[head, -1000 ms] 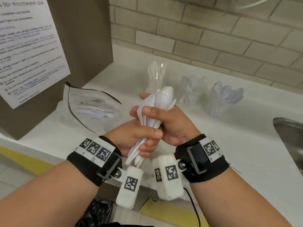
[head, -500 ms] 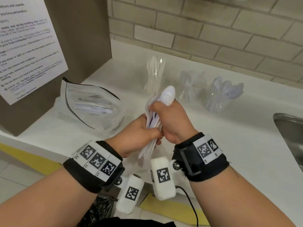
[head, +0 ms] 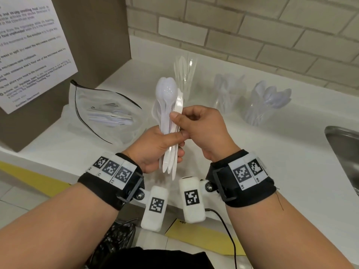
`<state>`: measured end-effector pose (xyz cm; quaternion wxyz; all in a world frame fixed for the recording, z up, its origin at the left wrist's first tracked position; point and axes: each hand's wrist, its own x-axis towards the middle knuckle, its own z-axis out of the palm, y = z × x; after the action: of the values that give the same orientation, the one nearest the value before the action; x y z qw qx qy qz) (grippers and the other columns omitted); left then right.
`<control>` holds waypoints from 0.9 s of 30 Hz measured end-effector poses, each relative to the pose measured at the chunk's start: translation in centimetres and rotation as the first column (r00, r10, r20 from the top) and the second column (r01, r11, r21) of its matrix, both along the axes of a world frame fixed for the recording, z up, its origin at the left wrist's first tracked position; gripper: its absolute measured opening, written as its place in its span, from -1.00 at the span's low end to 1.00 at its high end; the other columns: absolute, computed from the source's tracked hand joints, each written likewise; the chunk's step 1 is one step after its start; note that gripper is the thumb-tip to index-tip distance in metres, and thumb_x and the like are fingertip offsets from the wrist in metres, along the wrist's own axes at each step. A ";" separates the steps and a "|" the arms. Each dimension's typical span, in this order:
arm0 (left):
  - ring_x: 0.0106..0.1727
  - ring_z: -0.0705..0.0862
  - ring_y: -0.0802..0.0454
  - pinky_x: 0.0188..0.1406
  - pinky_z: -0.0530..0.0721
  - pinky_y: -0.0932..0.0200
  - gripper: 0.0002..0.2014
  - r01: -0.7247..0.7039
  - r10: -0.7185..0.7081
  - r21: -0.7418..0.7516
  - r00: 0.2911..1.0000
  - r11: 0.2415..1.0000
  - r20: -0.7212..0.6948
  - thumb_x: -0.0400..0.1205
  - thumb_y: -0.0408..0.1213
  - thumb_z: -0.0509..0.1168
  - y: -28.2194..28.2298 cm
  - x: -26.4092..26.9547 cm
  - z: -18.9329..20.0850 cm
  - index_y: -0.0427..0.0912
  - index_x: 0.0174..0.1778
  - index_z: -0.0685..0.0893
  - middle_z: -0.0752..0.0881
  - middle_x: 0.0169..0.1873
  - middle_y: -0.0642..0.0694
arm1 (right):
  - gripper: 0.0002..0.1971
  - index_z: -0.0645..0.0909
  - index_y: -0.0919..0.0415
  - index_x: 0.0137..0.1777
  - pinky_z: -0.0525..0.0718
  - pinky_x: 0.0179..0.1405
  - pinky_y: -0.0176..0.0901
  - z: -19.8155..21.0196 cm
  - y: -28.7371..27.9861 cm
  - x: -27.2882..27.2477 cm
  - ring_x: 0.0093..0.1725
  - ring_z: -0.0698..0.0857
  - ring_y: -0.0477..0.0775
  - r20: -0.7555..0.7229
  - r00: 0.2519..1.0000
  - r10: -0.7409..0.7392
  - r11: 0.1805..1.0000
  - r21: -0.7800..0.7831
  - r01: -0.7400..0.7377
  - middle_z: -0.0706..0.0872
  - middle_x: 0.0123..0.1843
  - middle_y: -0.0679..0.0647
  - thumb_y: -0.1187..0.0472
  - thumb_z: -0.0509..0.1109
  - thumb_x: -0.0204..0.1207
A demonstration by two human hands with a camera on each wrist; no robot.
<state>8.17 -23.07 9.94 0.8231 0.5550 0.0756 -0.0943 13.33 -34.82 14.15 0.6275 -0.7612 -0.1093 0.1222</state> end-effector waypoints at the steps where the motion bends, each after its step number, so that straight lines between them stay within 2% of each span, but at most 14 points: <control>1: -0.51 0.63 0.04 -0.52 0.63 0.17 -0.84 0.011 -0.011 -0.013 1.000 1.000 0.005 0.38 -0.15 0.56 0.1 0.0 -0.1 -0.11 -0.31 0.73 0.61 -0.45 -0.09 | -0.77 0.72 0.32 -0.03 0.82 -0.08 0.08 0.1 0.0 0.0 -0.24 0.77 0.09 0.003 1.000 0.006 1.000 -0.007 -0.006 0.80 -0.17 0.25 0.15 0.54 0.47; 3: -0.51 0.65 0.04 -0.53 0.64 0.19 -0.65 0.045 -0.043 -0.048 0.998 0.998 0.036 0.16 0.02 0.68 0.3 0.0 -0.2 -0.09 -0.34 0.75 0.64 -0.44 -0.09 | -0.79 0.70 0.31 -0.03 0.77 -0.02 0.15 0.2 -0.1 0.0 -0.25 0.73 0.13 -0.034 0.999 0.039 0.999 -0.009 -0.039 0.79 -0.16 0.28 0.13 0.48 0.54; 5: -0.51 0.66 0.04 -0.55 0.64 0.21 -0.47 0.060 -0.056 -0.065 0.996 0.996 0.063 -0.01 0.18 0.67 0.3 0.0 -0.2 -0.08 -0.30 0.77 0.67 -0.44 -0.08 | -0.82 0.69 0.24 -0.05 0.72 0.01 0.15 0.4 -0.3 0.0 -0.28 0.67 0.08 -0.114 0.990 0.086 0.996 0.002 -0.086 0.75 -0.23 0.16 0.11 0.42 0.58; 7: -0.51 0.68 0.04 -0.56 0.64 0.21 -0.38 0.067 -0.063 -0.052 0.995 0.996 0.074 -0.04 0.25 0.63 0.3 0.0 -0.2 -0.09 -0.22 0.78 0.70 -0.42 -0.08 | -0.83 0.70 0.22 -0.01 0.68 -0.09 0.07 0.5 -0.4 0.0 -0.35 0.64 0.01 -0.158 0.979 0.130 0.991 0.000 -0.131 0.72 -0.31 0.03 0.11 0.39 0.59; 10: -0.45 0.73 0.01 -0.52 0.67 0.18 -0.34 0.039 -0.038 -0.023 0.997 0.999 0.070 0.10 0.30 0.52 0.1 -0.2 0.0 -0.13 -0.04 0.76 0.78 -0.33 -0.11 | -0.87 0.68 0.21 -0.03 0.62 -0.35 -0.13 0.5 -0.5 0.0 -0.43 0.63 -0.01 -0.192 0.974 0.123 0.991 0.072 -0.112 0.72 -0.31 0.06 0.17 0.34 0.63; 11: -0.44 0.74 -0.01 -0.50 0.68 0.17 -0.34 0.018 -0.017 -0.014 0.998 1.000 0.055 0.19 0.29 0.45 0.1 -0.2 0.0 -0.16 0.02 0.74 0.80 -0.28 -0.13 | -0.87 0.67 0.21 -0.05 0.62 -0.38 -0.14 0.5 -0.6 0.0 -0.40 0.65 0.01 -0.213 0.970 0.119 0.989 0.112 -0.097 0.73 -0.28 0.09 0.19 0.32 0.64; 14: -0.40 0.76 -0.07 -0.46 0.71 0.12 -0.44 -0.040 0.040 -0.011 0.999 0.999 0.007 0.41 0.17 0.28 -0.1 -0.4 0.2 -0.21 0.13 0.71 0.82 -0.13 -0.24 | -0.85 0.67 0.24 0.06 0.70 -0.21 -0.09 0.1 -0.6 0.3 -0.21 0.72 0.08 -0.266 0.954 0.141 0.975 0.204 -0.088 0.76 -0.15 0.12 0.23 0.28 0.67; 17: -0.31 0.78 -0.14 -0.40 0.72 0.08 -0.42 -0.072 0.072 -0.019 0.997 0.997 -0.007 0.46 0.12 0.29 -0.3 -0.5 0.2 -0.26 0.23 0.68 0.78 0.02 -0.35 | -0.81 0.64 0.30 0.16 0.67 -0.38 -0.24 -0.1 -0.6 0.5 -0.29 0.75 -0.01 -0.302 0.941 0.155 0.962 0.263 -0.074 0.79 -0.12 0.11 0.26 0.24 0.69; 18: -0.28 0.80 -0.16 -0.38 0.74 0.06 -0.42 -0.082 0.082 -0.025 0.997 0.996 -0.011 0.47 0.09 0.30 -0.3 -0.5 0.2 -0.28 0.25 0.67 0.78 0.04 -0.37 | -0.81 0.64 0.29 0.15 0.67 -0.35 -0.22 -0.2 -0.6 0.6 -0.30 0.75 -0.01 -0.307 0.939 0.156 0.960 0.272 -0.071 0.80 -0.12 0.10 0.26 0.23 0.69; 20: -0.22 0.81 -0.20 -0.32 0.78 0.02 -0.51 -0.093 0.092 -0.049 0.996 0.994 -0.015 0.53 -0.01 0.30 -0.3 -0.5 0.3 -0.32 0.24 0.67 0.78 0.03 -0.38 | -0.83 0.63 0.27 0.10 0.73 -0.15 -0.09 -0.4 -0.7 0.8 -0.20 0.76 0.07 -0.314 0.936 0.158 0.954 0.292 -0.063 0.81 -0.12 0.09 0.26 0.21 0.71; 21: -0.20 0.82 -0.21 -0.29 0.80 0.00 -0.57 -0.097 0.097 -0.058 0.995 0.994 -0.013 0.57 -0.07 0.30 -0.2 -0.4 0.3 -0.33 0.21 0.69 0.79 -0.01 -0.37 | -0.83 0.62 0.26 0.10 0.75 -0.14 -0.06 -0.5 -0.7 0.8 -0.17 0.76 0.10 -0.319 0.934 0.161 0.950 0.306 -0.059 0.82 -0.11 0.09 0.26 0.21 0.71; 23: -0.22 0.82 -0.20 -0.29 0.81 0.00 -0.72 -0.125 0.125 -0.057 0.992 0.990 -0.014 0.62 -0.18 0.30 -0.3 -0.1 0.4 -0.28 0.11 0.72 0.81 -0.11 -0.31 | -0.84 0.61 0.25 0.12 0.71 -0.41 -0.15 -0.6 -0.5 0.9 -0.18 0.76 0.10 -0.324 0.932 0.162 0.948 0.312 -0.057 0.80 -0.07 0.09 0.25 0.21 0.71; 24: -0.24 0.82 -0.18 -0.33 0.80 0.02 -0.78 -0.149 0.148 -0.055 0.989 0.987 -0.017 0.63 -0.22 0.30 -0.3 0.0 0.5 -0.26 0.07 0.73 0.82 -0.15 -0.29 | -0.85 0.60 0.23 0.14 0.69 -0.45 -0.18 -0.7 -0.4 0.9 -0.17 0.77 0.10 -0.318 0.934 0.161 0.953 0.298 -0.063 0.80 -0.04 0.09 0.24 0.23 0.71; 27: -0.16 0.83 -0.21 -0.33 0.77 0.07 -0.80 -0.218 0.217 -0.056 0.976 0.974 -0.018 0.63 -0.24 0.32 -0.3 0.5 0.4 -0.24 0.08 0.74 0.83 -0.14 -0.27 | -0.85 0.58 0.19 0.19 0.64 -0.14 0.12 -1.0 0.1 1.2 -0.12 0.76 0.13 -0.298 0.942 0.152 0.963 0.259 -0.073 0.79 -0.05 0.04 0.25 0.26 0.69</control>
<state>8.70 -23.36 10.30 0.8437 0.5187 0.1381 -0.0090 14.56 -34.69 13.15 0.7178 -0.6411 -0.0653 0.2636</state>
